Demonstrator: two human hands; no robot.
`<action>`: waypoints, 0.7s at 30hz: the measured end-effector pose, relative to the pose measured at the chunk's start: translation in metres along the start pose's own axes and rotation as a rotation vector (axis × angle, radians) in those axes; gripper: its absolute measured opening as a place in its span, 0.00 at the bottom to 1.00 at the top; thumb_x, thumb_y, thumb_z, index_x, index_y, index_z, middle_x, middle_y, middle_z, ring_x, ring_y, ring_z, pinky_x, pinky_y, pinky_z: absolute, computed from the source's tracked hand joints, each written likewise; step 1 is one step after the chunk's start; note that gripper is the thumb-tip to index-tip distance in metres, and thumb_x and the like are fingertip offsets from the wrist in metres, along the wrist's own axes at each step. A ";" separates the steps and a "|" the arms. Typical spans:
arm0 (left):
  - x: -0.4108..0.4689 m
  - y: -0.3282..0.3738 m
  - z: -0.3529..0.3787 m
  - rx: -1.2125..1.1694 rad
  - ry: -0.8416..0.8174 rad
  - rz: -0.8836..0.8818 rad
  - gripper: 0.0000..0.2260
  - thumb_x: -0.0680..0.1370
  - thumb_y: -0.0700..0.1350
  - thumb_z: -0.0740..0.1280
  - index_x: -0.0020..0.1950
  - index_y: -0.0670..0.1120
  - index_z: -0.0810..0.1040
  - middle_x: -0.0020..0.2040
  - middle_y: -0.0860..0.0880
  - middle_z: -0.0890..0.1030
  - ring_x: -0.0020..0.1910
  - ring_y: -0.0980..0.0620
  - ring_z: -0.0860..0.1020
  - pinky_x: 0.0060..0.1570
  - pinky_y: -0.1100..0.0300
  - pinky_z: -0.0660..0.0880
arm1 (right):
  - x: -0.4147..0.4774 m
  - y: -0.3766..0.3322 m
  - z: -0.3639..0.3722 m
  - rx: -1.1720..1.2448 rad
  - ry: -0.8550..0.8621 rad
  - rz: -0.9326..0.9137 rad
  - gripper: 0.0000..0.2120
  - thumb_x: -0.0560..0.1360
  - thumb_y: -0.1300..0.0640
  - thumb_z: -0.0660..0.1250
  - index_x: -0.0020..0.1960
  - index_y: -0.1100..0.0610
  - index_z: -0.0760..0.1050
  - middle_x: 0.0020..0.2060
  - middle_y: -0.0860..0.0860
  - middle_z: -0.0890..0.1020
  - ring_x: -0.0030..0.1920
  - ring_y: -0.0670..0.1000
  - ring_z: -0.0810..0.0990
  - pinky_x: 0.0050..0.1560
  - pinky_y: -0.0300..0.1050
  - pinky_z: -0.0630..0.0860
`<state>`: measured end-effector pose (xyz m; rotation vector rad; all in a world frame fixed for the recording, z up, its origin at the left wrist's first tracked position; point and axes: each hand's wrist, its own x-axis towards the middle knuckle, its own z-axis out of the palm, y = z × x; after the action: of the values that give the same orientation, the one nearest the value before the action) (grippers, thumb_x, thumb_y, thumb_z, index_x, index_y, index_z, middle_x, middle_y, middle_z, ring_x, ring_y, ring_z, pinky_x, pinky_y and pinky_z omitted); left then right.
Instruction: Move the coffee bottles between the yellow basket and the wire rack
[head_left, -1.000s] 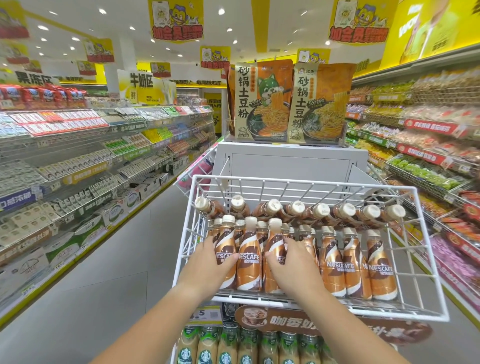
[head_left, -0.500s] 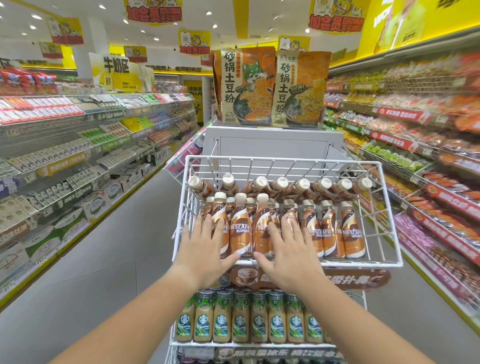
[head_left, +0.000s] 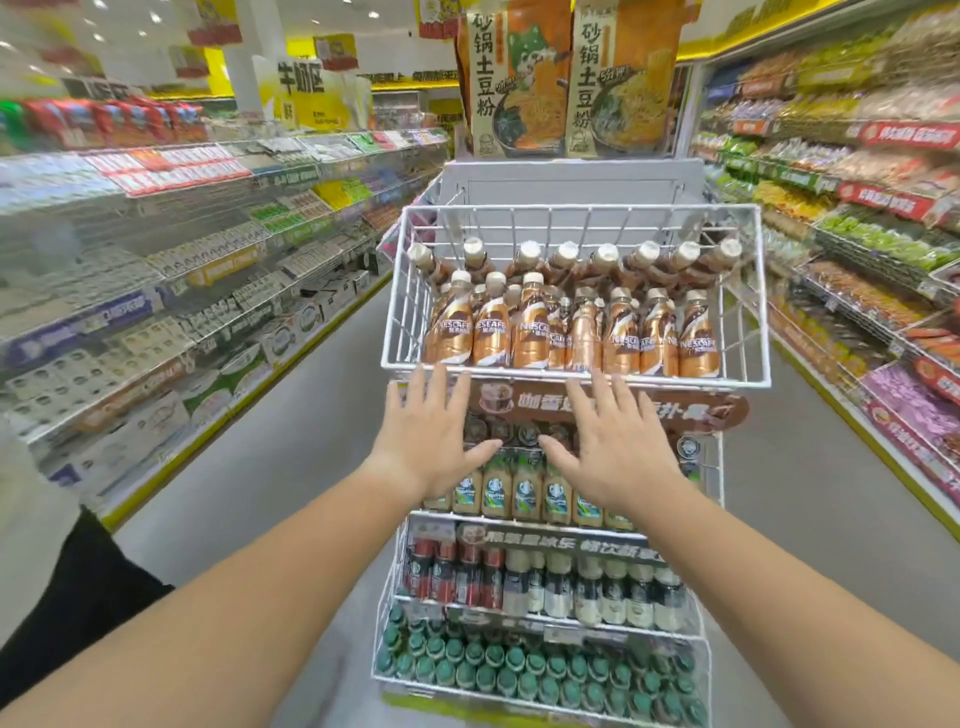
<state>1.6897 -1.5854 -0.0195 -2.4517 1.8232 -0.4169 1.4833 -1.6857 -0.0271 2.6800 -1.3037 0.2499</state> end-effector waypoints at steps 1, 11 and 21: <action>-0.013 0.008 0.002 0.002 0.007 -0.009 0.42 0.77 0.73 0.46 0.82 0.46 0.44 0.82 0.39 0.49 0.80 0.37 0.48 0.76 0.36 0.50 | -0.014 0.002 0.003 0.001 -0.002 -0.012 0.42 0.76 0.29 0.40 0.82 0.53 0.43 0.81 0.58 0.49 0.80 0.59 0.47 0.78 0.61 0.48; -0.122 0.084 0.082 -0.085 -0.078 -0.037 0.40 0.78 0.70 0.48 0.82 0.46 0.50 0.81 0.39 0.57 0.80 0.39 0.54 0.76 0.40 0.54 | -0.128 0.025 0.086 0.021 -0.141 -0.060 0.41 0.77 0.30 0.41 0.82 0.54 0.45 0.81 0.59 0.50 0.80 0.59 0.49 0.77 0.60 0.50; -0.199 0.129 0.306 -0.062 -0.272 0.020 0.39 0.78 0.69 0.49 0.81 0.43 0.54 0.79 0.38 0.60 0.78 0.38 0.58 0.74 0.41 0.59 | -0.223 -0.006 0.318 0.068 -0.382 -0.060 0.40 0.78 0.31 0.46 0.81 0.55 0.48 0.80 0.60 0.51 0.79 0.59 0.51 0.77 0.60 0.53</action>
<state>1.5934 -1.4706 -0.3762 -2.3856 1.7699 -0.0220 1.3789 -1.5775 -0.3854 2.9192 -1.3228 -0.2435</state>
